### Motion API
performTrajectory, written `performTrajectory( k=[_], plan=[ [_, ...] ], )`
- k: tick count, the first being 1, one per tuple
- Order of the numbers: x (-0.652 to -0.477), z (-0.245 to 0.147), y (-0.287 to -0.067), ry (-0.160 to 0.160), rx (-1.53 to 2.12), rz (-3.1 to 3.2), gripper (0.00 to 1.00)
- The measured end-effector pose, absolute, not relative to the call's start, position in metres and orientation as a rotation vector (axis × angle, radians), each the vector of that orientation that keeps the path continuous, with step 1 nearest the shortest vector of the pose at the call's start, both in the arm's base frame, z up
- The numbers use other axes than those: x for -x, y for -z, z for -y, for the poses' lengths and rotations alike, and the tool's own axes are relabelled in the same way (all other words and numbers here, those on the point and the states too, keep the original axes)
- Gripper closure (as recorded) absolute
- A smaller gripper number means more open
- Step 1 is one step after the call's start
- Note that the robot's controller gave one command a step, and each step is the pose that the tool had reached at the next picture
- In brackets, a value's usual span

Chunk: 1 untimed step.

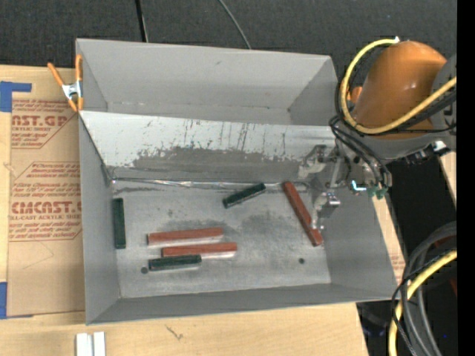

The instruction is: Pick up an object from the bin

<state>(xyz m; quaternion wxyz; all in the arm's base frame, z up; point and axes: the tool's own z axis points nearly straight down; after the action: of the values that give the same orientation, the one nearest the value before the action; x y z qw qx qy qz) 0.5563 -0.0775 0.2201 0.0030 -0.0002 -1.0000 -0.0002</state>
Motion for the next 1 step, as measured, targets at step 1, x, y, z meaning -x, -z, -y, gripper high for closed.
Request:
performTrajectory(
  k=[1],
  plan=[
    [-0.5579, 0.0772, -0.2247, -0.001, -0.001, 3.144, 0.0]
  ],
)
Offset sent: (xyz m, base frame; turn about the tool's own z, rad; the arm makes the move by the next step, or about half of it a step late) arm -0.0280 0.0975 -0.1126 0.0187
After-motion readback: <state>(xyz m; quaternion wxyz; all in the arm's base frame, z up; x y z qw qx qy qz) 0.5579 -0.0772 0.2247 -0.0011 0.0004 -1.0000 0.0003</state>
